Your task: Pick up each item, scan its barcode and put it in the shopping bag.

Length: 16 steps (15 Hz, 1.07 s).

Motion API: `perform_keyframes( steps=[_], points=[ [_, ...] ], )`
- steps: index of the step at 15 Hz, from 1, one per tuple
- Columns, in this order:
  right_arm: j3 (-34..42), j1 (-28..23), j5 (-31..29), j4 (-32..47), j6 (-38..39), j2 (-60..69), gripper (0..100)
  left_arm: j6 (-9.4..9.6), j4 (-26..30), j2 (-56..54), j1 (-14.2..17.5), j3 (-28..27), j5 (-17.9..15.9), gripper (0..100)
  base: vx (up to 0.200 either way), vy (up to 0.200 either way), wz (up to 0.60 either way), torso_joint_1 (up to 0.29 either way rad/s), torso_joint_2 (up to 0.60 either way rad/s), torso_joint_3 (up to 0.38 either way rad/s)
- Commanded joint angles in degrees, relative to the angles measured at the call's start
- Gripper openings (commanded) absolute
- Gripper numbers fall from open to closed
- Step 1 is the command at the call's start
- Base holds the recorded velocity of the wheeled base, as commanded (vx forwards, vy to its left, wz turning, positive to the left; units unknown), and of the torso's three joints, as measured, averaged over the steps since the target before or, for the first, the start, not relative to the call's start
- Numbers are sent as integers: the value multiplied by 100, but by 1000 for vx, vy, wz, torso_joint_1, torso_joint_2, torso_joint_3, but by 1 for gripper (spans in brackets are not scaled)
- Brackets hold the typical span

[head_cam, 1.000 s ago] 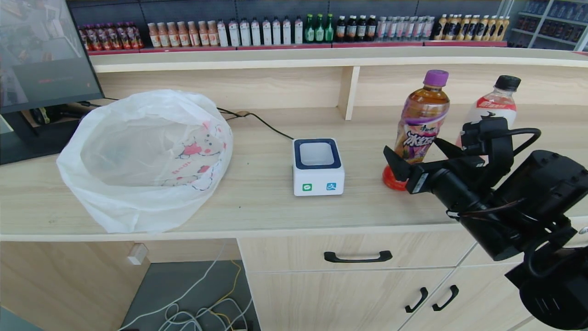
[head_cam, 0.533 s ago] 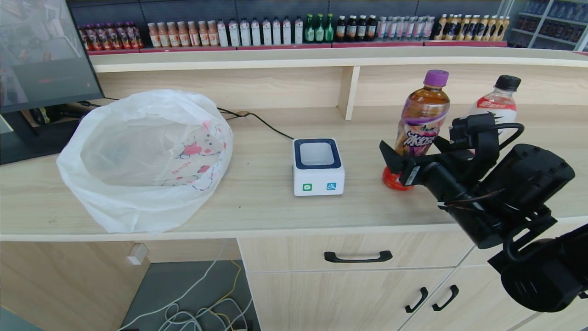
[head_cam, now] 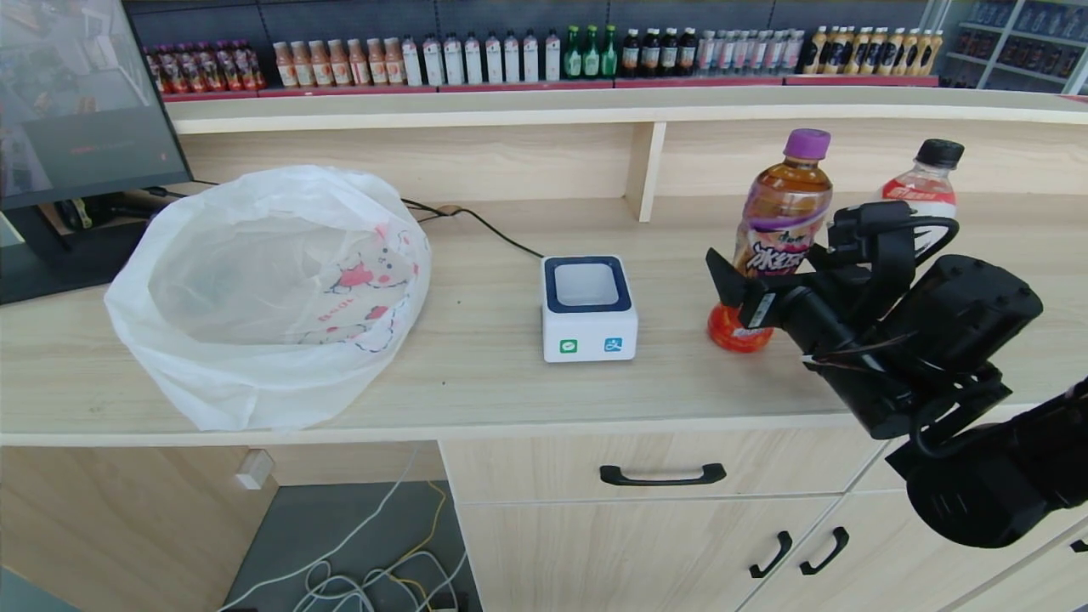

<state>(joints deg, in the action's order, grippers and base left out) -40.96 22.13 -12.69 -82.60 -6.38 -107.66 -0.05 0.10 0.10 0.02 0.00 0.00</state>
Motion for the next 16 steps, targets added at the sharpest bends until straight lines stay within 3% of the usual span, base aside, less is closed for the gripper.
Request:
perform_keyframes(
  steps=[1,16],
  points=[
    [-88,-7,12,-1,-4,-80,100,-4,-1,-1,-2,0,0,100,0,0,0,0,0,0],
    [-175,55,30,16,189,-186,100,-4,-1,-1,-2,0,0,100,0,0,0,0,0,0]
  ],
)
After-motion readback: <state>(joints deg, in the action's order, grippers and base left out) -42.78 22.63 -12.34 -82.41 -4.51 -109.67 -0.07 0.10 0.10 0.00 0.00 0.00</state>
